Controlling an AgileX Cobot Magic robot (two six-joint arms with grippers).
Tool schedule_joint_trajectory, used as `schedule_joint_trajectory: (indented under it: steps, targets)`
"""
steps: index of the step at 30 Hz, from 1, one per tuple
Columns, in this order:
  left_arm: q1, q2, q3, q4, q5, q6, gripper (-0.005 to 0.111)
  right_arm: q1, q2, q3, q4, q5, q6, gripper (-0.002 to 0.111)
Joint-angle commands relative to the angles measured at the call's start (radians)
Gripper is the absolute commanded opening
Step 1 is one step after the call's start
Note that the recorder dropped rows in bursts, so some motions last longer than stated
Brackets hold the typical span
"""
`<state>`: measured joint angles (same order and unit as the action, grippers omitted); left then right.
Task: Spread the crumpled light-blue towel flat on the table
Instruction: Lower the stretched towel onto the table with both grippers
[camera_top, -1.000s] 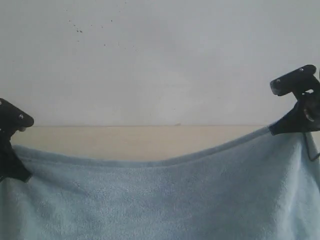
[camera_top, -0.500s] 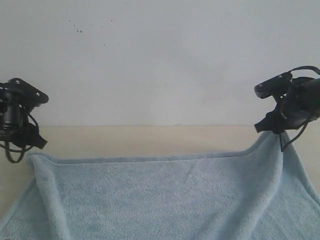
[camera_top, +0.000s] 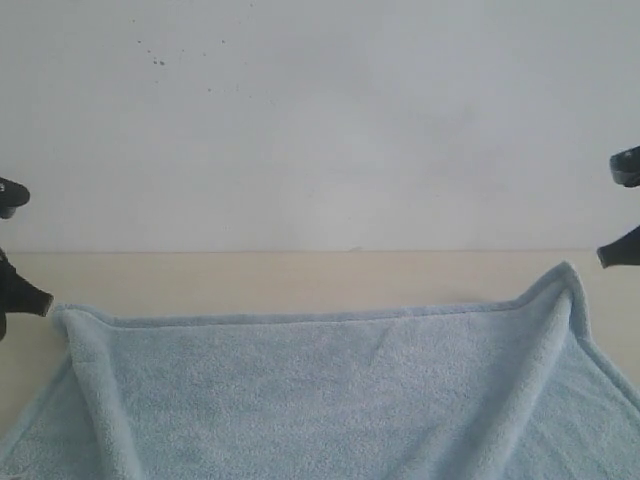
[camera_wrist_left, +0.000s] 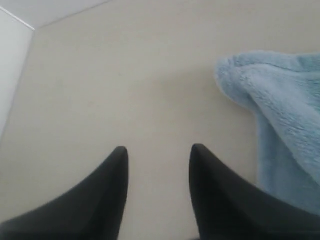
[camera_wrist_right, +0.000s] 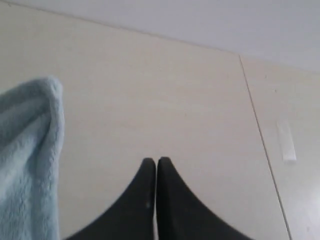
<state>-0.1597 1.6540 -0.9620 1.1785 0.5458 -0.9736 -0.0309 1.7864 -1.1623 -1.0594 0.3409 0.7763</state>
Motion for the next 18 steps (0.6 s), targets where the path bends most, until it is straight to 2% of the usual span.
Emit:
schedule_joint_trajectory:
  steps: [1, 5, 9, 13, 18]
  targets:
    - [-0.003, -0.141, 0.135, -0.151, -0.141, -0.001, 0.038, -0.019, -0.092, 0.180, 0.063, -0.019, -0.011, 0.001]
    - [-0.004, -0.201, 0.252, -0.218, -0.183, 0.022, 0.038, -0.019, -0.130, 0.349, 0.097, -0.018, 0.018, 0.001]
    - [-0.004, -0.236, 0.333, -0.266, -0.196, 0.070, 0.038, -0.019, -0.150, 0.425, 0.146, -0.043, 0.031, 0.001]
    - [-0.004, -0.266, 0.345, -0.306, -0.229, 0.078, 0.038, -0.007, -0.180, 0.472, 0.288, -0.090, -0.071, 0.000]
    - [-0.004, -0.284, 0.345, -0.308, -0.217, 0.084, 0.038, 0.042, -0.180, 0.488, 0.310, -0.084, -0.107, 0.000]
